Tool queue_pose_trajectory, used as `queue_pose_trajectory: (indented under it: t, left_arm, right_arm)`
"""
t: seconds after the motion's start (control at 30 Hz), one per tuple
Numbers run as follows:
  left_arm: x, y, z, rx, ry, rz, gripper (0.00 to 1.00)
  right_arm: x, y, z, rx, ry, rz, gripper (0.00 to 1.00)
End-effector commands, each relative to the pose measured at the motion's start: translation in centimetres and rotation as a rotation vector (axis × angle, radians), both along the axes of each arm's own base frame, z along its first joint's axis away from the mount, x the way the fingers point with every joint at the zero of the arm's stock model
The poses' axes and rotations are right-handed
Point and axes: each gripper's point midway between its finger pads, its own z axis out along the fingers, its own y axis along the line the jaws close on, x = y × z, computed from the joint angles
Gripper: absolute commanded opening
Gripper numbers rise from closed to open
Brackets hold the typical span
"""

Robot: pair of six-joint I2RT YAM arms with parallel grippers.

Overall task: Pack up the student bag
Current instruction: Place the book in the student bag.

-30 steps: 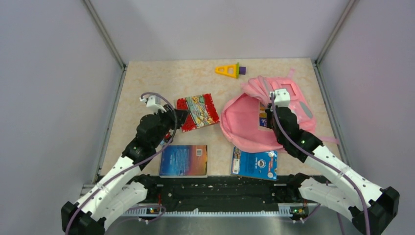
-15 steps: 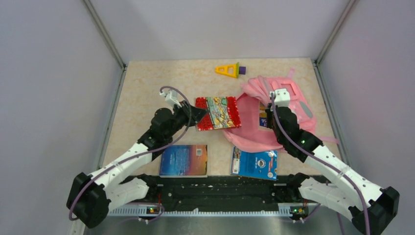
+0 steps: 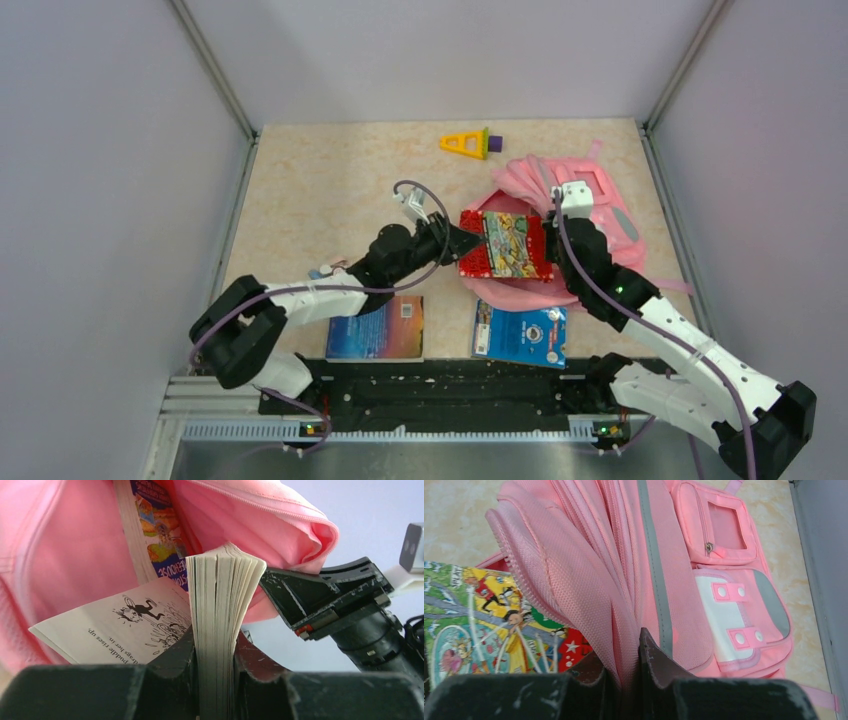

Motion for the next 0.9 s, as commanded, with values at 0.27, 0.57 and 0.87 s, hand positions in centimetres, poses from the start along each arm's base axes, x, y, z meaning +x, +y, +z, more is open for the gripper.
queue_pose_trajectory:
  t: [0.27, 0.57, 0.87]
  left_arm:
    - [2.5, -4.1, 8.8, -0.164, -0.324, 0.027, 0.00]
    - [4.6, -6.0, 1.5, -0.114, -0.127, 0.054, 0.00]
    - [7.4, -8.8, -1.5, -0.108, -0.059, 0.100, 0.00]
  right_arm:
    - [0.7, 1.2, 5.4, 0.191, -0.158, 0.002, 0.00]
    - [0.8, 1.2, 5.3, 0.186, -0.157, 0.002, 0.00]
    - [0.9, 1.4, 5.2, 0.189, -0.158, 0.008, 0.00]
